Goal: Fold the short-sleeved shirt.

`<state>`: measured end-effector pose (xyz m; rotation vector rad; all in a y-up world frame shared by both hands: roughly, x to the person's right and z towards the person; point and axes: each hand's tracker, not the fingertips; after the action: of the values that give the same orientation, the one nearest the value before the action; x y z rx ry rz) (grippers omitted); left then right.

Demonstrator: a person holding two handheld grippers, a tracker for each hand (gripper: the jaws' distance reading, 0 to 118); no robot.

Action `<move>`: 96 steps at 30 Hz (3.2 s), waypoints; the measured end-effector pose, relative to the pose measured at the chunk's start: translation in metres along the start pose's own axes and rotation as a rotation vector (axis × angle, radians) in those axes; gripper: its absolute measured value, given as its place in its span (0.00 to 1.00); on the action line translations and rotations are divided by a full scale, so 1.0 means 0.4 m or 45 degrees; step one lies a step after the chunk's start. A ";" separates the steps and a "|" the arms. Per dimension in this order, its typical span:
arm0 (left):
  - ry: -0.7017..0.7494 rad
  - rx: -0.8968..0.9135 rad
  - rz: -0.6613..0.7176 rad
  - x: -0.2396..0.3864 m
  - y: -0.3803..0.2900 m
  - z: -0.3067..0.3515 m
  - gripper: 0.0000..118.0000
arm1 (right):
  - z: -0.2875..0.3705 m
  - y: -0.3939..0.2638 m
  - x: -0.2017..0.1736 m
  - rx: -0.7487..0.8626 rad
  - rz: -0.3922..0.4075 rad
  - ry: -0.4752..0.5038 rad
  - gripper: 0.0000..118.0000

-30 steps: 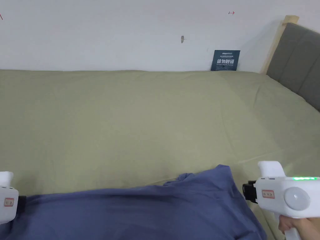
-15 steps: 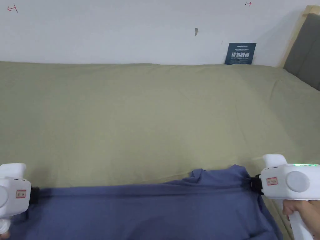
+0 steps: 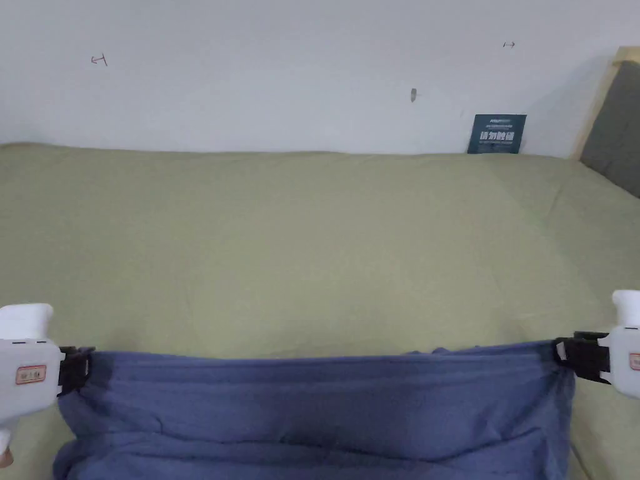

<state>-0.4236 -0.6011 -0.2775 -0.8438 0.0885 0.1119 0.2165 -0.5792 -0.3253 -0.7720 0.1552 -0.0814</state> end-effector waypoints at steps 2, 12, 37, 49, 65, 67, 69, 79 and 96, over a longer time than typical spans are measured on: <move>-0.017 0.017 -0.001 -0.008 -0.038 0.043 0.01 | 0.050 -0.040 -0.003 0.016 0.011 0.007 0.01; -0.059 0.028 0.012 -0.049 -0.277 0.144 0.01 | 0.202 -0.304 -0.015 -0.016 -0.008 0.005 0.01; 0.091 0.743 -0.121 0.276 -0.189 0.413 0.00 | 0.418 -0.225 -0.361 0.744 0.100 -0.183 0.00; 0.036 0.822 -0.093 0.299 -0.200 0.460 0.00 | 0.437 -0.221 -0.453 0.900 0.183 -0.180 0.00; -0.491 -0.368 0.597 -0.310 -0.227 0.035 0.00 | 0.427 -0.246 -0.502 0.824 0.175 -0.181 0.00; -0.559 -0.385 0.590 -0.315 -0.236 0.026 0.00 | 0.422 -0.242 -0.508 0.812 0.186 -0.195 0.00; -0.623 -0.414 0.593 -0.319 -0.244 0.015 0.08 | 0.417 -0.235 -0.512 0.804 0.197 -0.205 0.00; -0.902 -0.546 0.640 -0.245 -0.293 -0.109 0.94 | 0.396 -0.228 -0.527 0.745 0.210 -0.210 0.00; -0.778 -0.414 0.697 -0.223 -0.288 -0.083 0.08 | 0.410 -0.233 -0.497 0.736 0.201 -0.207 0.00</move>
<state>-0.4977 -0.7077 -0.2034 -1.0588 -0.2838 0.9109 0.0471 -0.5072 -0.1226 -0.1859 0.0323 0.0852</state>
